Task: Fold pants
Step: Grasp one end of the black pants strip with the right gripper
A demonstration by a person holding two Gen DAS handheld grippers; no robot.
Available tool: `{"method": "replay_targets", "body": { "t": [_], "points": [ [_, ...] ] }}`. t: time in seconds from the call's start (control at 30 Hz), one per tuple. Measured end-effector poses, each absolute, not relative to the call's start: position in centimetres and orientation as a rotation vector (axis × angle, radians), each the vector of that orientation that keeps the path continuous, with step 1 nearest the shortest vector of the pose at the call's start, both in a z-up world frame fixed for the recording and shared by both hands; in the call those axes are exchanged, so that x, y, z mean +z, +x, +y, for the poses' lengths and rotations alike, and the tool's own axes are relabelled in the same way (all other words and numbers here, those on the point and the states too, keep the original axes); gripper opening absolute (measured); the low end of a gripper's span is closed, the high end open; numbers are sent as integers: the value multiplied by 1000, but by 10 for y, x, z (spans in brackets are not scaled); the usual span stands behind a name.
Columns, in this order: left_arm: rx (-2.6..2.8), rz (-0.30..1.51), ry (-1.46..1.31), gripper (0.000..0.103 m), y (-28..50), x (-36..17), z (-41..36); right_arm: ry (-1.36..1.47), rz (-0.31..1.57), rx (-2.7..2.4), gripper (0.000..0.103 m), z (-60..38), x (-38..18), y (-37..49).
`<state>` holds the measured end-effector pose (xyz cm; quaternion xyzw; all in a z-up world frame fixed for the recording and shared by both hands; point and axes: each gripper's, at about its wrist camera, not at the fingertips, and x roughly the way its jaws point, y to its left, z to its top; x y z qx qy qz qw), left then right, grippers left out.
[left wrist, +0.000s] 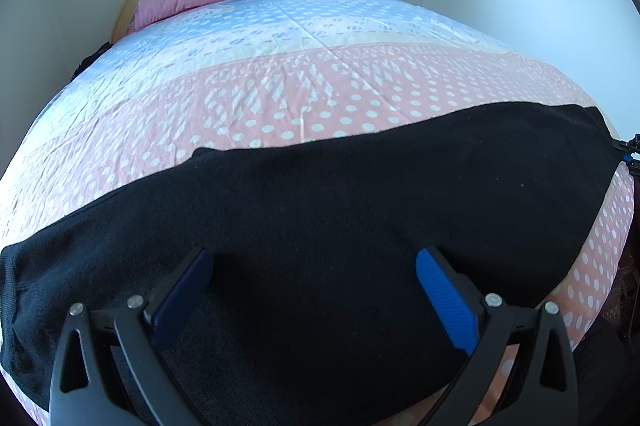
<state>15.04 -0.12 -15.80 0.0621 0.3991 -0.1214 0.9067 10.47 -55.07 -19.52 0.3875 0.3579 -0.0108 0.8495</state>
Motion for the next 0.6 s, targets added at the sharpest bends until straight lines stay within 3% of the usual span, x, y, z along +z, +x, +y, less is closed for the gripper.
{"method": "replay_targets", "body": {
  "t": [0.6],
  "points": [
    [-296, 735, -66, 103, 137, -135, 14, 543, 596, 119, 13, -457, -107, 112]
  ]
}}
